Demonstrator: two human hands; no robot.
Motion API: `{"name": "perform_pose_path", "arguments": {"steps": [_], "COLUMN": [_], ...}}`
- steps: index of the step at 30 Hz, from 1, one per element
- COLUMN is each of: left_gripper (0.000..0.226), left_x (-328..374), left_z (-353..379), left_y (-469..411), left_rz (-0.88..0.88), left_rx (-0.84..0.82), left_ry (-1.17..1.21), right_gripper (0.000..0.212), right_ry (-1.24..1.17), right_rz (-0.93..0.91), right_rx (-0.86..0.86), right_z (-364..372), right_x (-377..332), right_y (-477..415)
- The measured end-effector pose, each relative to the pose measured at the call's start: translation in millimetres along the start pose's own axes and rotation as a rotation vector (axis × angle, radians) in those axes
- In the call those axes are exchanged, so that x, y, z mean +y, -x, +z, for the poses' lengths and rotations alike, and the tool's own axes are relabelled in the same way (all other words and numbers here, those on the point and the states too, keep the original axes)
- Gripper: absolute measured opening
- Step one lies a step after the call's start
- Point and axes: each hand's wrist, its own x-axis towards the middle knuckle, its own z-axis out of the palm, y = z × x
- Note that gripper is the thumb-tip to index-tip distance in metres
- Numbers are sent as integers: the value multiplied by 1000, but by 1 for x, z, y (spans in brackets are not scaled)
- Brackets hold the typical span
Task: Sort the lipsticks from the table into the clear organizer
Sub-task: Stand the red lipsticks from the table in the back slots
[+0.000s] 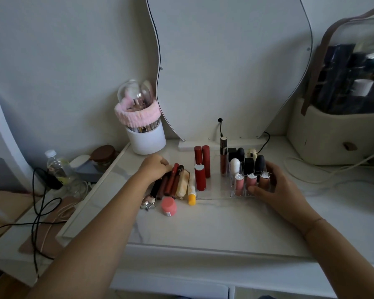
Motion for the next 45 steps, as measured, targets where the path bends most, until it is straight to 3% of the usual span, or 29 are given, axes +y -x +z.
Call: {"name": "perform_pose_path", "arguments": {"steps": [4, 9, 12, 15, 23, 28, 45], "left_gripper": [31, 18, 9, 20, 11, 15, 21], "left_x": [-1, 5, 5, 12, 99, 136, 119], "left_z": [2, 8, 5, -10, -61, -44, 16], "left_y": [1, 5, 5, 5, 32, 42, 33], "left_rz": [3, -18, -17, 33, 335, 472, 454], "left_rx": [17, 112, 181, 245, 142, 79, -31], "left_ry": [-18, -20, 178, 375, 850, 720, 491], "right_gripper": [73, 73, 72, 72, 74, 74, 74], "right_ry": [10, 17, 12, 17, 29, 15, -21], "right_rz": [-10, -4, 3, 15, 14, 16, 6], "right_rx": [-2, -3, -5, -7, -14, -12, -22], "right_z": [0, -1, -1, -1, -2, -2, -1], "right_x": [1, 0, -2, -2, -2, -3, -2], "right_y": [0, 0, 1, 1, 1, 2, 1]}}
